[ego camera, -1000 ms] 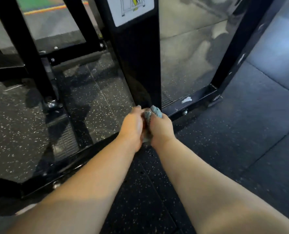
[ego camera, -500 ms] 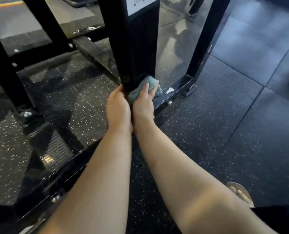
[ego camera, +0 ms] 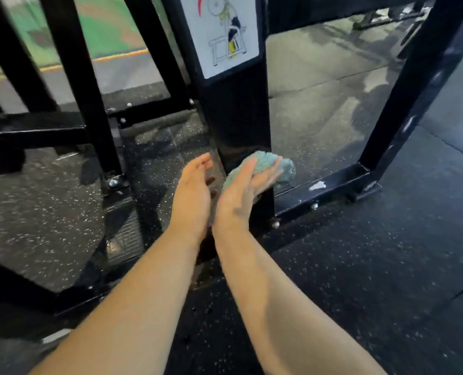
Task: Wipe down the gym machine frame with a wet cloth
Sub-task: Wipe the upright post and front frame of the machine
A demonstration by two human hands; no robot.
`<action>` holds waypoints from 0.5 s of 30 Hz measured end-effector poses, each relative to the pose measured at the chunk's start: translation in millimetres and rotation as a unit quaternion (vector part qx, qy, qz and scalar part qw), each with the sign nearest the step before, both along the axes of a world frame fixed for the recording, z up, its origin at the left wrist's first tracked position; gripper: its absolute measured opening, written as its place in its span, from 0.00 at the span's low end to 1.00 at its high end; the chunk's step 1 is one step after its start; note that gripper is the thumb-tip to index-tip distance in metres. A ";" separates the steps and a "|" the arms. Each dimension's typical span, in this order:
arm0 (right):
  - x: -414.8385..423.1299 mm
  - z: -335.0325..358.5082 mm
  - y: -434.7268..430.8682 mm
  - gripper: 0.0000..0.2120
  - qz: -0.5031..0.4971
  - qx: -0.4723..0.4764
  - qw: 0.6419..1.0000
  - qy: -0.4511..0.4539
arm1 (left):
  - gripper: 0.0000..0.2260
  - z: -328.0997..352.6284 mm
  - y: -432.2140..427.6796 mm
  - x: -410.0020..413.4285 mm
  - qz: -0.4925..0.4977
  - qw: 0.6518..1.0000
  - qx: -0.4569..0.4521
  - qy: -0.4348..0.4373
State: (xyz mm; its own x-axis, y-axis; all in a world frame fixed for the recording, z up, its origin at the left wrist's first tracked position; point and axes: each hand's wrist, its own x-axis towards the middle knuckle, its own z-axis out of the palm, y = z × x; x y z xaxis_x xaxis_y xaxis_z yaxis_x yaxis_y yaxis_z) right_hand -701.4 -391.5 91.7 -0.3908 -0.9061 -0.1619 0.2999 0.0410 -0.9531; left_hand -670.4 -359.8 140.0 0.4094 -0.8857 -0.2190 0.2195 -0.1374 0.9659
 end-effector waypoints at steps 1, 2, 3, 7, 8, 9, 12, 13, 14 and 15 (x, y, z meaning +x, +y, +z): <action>-3.2 -2.3 -1.4 0.27 -0.006 0.014 1.000 0.011 | 0.10 -2.0 -3.2 5.8 0.029 0.999 0.013 -0.019; -6.5 -1.2 -1.4 0.28 -0.010 0.031 0.999 0.014 | 0.10 0.7 -4.5 10.3 0.037 0.999 0.021 -0.027; -7.8 -0.8 -4.6 0.28 -0.011 0.043 0.999 0.011 | 0.10 3.7 -7.6 12.6 0.032 0.999 0.019 -0.020; 5.9 46.0 6.7 0.27 0.023 -0.210 0.967 0.142 | 0.11 21.6 -3.8 15.6 -0.025 0.998 -0.053 0.025; 8.0 54.8 8.4 0.26 0.016 -0.292 0.934 0.206 | 0.12 26.9 -3.6 16.5 -0.015 0.996 -0.075 0.036; 6.6 55.7 4.4 0.25 0.007 -0.351 0.897 0.267 | 0.14 33.7 -4.4 17.6 -0.006 0.994 -0.103 0.046; -6.8 32.1 -11.9 0.25 -0.016 -0.389 0.832 0.394 | 0.18 51.3 -8.9 20.9 -0.045 0.982 -0.169 0.067; -9.4 27.2 -13.1 0.25 -0.015 -0.375 0.835 0.404 | 0.19 57.1 -10.2 21.8 -0.061 0.981 -0.174 0.057; -8.8 29.9 -11.4 0.26 -0.017 -0.374 0.839 0.394 | 0.19 65.0 -11.6 26.0 -0.069 0.981 -0.173 0.047; -3.2 49.0 -11.4 0.25 -0.025 -0.395 0.828 0.397 | 0.19 81.8 -13.1 32.2 -0.069 0.981 -0.177 0.034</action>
State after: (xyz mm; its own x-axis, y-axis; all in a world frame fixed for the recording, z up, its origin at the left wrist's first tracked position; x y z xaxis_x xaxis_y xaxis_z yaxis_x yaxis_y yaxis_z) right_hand -704.6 -402.9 140.6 -0.1305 -0.5867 0.7992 -0.4519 -0.6823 -0.5747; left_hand -638.2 -372.8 221.8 0.2763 -0.9568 0.0901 0.2884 0.1719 0.9419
